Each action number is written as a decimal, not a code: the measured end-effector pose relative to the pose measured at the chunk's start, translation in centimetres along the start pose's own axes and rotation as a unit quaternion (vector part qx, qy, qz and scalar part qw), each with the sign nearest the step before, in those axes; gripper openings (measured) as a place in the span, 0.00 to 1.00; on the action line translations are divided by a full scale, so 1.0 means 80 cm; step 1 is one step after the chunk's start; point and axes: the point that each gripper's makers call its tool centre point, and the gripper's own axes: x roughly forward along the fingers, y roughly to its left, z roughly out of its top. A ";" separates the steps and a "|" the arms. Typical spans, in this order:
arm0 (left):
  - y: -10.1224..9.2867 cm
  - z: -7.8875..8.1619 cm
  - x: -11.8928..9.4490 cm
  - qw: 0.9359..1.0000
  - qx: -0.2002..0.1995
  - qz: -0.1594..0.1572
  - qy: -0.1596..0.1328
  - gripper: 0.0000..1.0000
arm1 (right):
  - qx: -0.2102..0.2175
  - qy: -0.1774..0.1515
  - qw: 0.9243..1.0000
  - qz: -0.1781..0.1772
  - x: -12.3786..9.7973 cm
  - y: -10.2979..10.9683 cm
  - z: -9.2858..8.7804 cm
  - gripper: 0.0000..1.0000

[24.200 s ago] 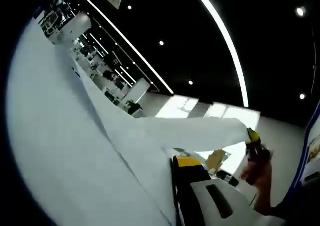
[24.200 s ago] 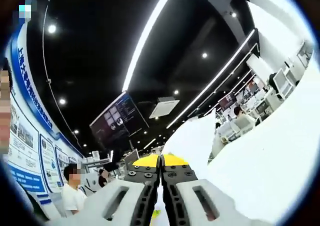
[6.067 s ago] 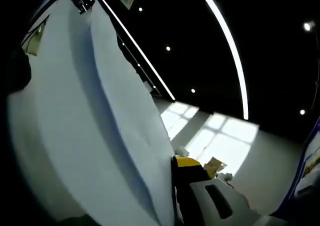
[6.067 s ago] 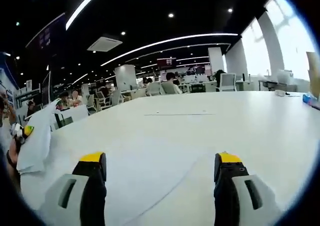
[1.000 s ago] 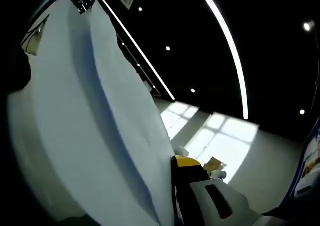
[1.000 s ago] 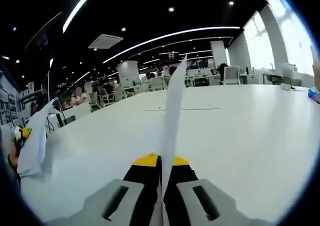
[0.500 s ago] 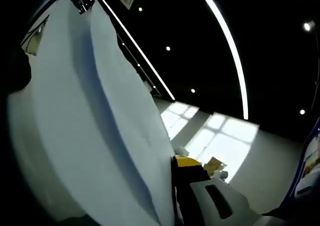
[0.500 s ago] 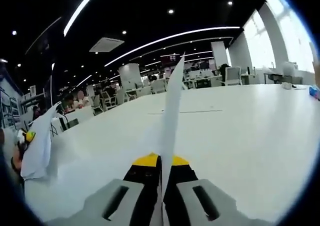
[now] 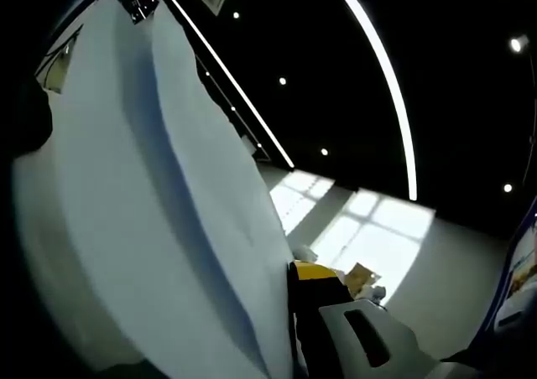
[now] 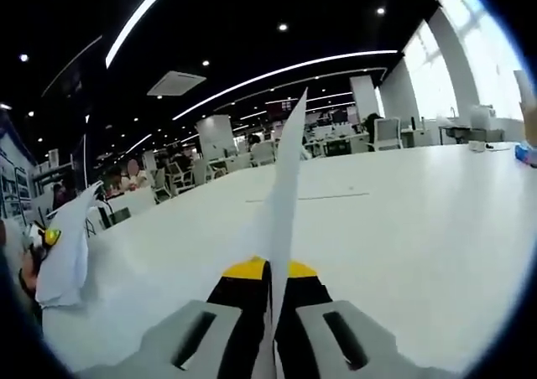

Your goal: Organize the stack of printing papers by aligning and flattening the scattered papers on the table

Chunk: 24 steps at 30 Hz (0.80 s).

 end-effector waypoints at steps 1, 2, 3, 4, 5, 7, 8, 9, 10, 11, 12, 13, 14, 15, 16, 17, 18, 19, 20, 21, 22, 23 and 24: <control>0.000 0.000 0.000 1.000 0.000 0.000 0.000 0.07 | 0.000 -0.001 1.000 0.000 0.000 0.000 0.001 0.00; 0.000 0.000 0.000 1.000 0.000 0.000 0.001 0.07 | 0.001 -0.003 1.000 0.000 0.000 -0.001 0.002 0.00; 0.000 0.000 0.000 1.000 0.000 0.001 0.001 0.07 | 0.002 -0.005 1.000 0.001 -0.001 -0.001 0.004 0.00; 0.000 -0.001 0.000 1.000 0.001 0.001 0.001 0.07 | 0.002 -0.006 1.000 0.002 -0.001 -0.001 0.005 0.00; 0.000 0.000 0.000 1.000 0.000 0.001 0.001 0.07 | 0.002 -0.007 1.000 0.002 -0.001 -0.001 0.005 0.00; 0.000 0.000 0.000 1.000 0.000 0.001 0.001 0.07 | 0.001 -0.008 1.000 0.002 -0.001 -0.001 0.006 0.00; 0.001 0.000 0.000 1.000 0.000 0.001 0.001 0.07 | 0.000 -0.009 1.000 0.001 -0.001 -0.002 0.007 0.00; 0.001 0.000 0.000 1.000 0.000 0.001 0.001 0.07 | 0.000 -0.009 1.000 0.001 -0.001 -0.002 0.008 0.00; 0.000 0.000 0.000 1.000 0.000 0.001 0.001 0.07 | -0.001 -0.010 1.000 0.002 -0.001 -0.002 0.008 0.00; 0.000 -0.001 0.000 1.000 0.000 0.001 0.002 0.07 | -0.001 -0.011 1.000 0.002 -0.001 -0.002 0.009 0.00; 0.000 -0.001 0.000 1.000 0.000 0.001 0.002 0.07 | -0.001 -0.012 1.000 0.001 -0.001 -0.003 0.010 0.00; 0.000 -0.001 0.000 1.000 0.000 0.001 0.002 0.07 | -0.001 -0.013 1.000 0.001 -0.002 -0.003 0.010 0.00; 0.000 -0.001 0.000 1.000 0.000 0.001 0.002 0.07 | -0.001 -0.013 1.000 0.001 -0.002 -0.003 0.011 0.00; 0.000 -0.001 0.000 1.000 0.000 0.001 0.002 0.07 | -0.001 -0.014 1.000 0.001 -0.002 -0.004 0.011 0.00; 0.001 0.000 0.000 1.000 0.000 0.001 0.002 0.07 | -0.006 -0.017 1.000 -0.007 -0.003 -0.009 0.015 0.00; 0.000 -0.001 0.000 1.000 0.000 0.001 0.002 0.07 | -0.004 -0.022 1.000 -0.007 -0.003 -0.010 0.020 0.00; 0.000 -0.001 0.000 1.000 0.000 0.001 0.002 0.07 | -0.004 -0.023 1.000 -0.007 -0.003 -0.010 0.021 0.00; 0.000 -0.001 0.000 1.000 0.000 0.001 0.002 0.07 | -0.004 -0.025 1.000 -0.007 -0.003 -0.011 0.022 0.00; -0.001 -0.002 0.000 1.000 0.000 0.001 0.002 0.07 | -0.004 -0.026 1.000 -0.008 -0.003 -0.011 0.023 0.00; -0.002 -0.002 0.000 1.000 0.000 0.001 0.002 0.07 | -0.004 -0.028 1.000 -0.008 -0.003 -0.012 0.025 0.00; -0.002 -0.003 0.000 1.000 0.000 0.001 0.002 0.07 | -0.003 -0.029 1.000 -0.008 -0.002 -0.013 0.026 0.00; -0.002 -0.003 0.000 1.000 0.000 0.001 0.002 0.07 | -0.002 -0.030 1.000 -0.007 -0.002 -0.013 0.027 0.00; -0.002 -0.003 0.000 1.000 0.000 0.001 0.002 0.07 | -0.002 -0.030 1.000 -0.007 -0.002 -0.013 0.027 0.00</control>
